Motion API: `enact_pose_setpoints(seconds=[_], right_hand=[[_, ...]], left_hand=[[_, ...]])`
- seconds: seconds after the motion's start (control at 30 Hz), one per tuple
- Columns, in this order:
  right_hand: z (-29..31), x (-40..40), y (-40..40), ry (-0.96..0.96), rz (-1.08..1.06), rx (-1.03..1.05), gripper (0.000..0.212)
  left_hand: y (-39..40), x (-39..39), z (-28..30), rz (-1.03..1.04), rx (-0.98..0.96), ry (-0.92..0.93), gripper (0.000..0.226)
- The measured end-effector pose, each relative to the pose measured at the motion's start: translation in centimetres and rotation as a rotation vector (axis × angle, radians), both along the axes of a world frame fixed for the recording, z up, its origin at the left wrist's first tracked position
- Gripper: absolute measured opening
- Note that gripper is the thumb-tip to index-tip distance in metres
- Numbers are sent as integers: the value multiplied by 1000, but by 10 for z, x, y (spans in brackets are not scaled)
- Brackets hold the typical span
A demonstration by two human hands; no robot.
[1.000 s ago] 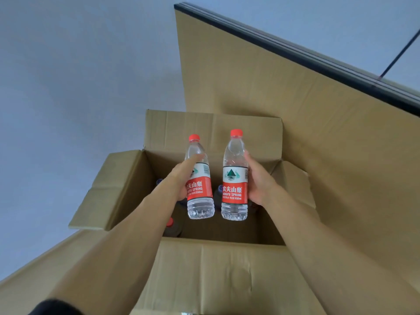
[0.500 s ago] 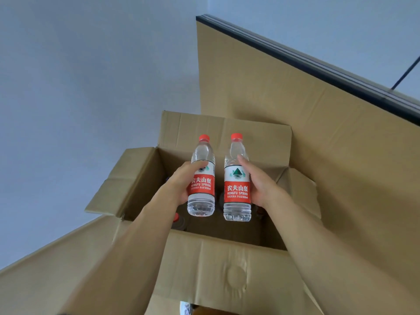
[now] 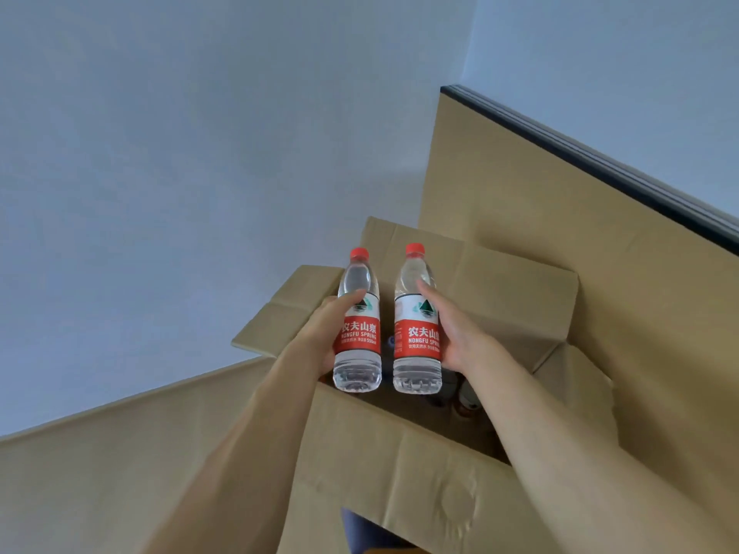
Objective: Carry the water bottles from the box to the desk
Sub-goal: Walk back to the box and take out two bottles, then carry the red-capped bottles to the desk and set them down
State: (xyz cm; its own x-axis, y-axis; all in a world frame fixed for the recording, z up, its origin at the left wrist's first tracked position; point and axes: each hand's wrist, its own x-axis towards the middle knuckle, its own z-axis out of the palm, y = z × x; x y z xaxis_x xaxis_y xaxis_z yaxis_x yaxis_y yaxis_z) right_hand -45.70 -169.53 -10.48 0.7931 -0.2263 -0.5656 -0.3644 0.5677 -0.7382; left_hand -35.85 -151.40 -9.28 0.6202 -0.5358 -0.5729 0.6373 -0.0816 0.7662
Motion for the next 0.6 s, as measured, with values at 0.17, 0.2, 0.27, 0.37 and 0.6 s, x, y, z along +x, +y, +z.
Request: enact_pose_setpoints(seconds=[0.17,0.2,0.27,0.37,0.6], right_hand=[[15,39,75,-19,113,-79,70],[17,48,94,-23,133,-90,73],[21,64,137,-33,188,-101,80],[23,84,208,-39,310,-109,73],[21,119,376,-72,588,-88,60]], left_hand=[[88,13,17,153,-36,-18,37],[110,16,20,184,-25,-42,37],[158,20,24,238,-17,-68,36],[234,24,27,314,5,-91,35],[400,11,23,532,64,-182,42]])
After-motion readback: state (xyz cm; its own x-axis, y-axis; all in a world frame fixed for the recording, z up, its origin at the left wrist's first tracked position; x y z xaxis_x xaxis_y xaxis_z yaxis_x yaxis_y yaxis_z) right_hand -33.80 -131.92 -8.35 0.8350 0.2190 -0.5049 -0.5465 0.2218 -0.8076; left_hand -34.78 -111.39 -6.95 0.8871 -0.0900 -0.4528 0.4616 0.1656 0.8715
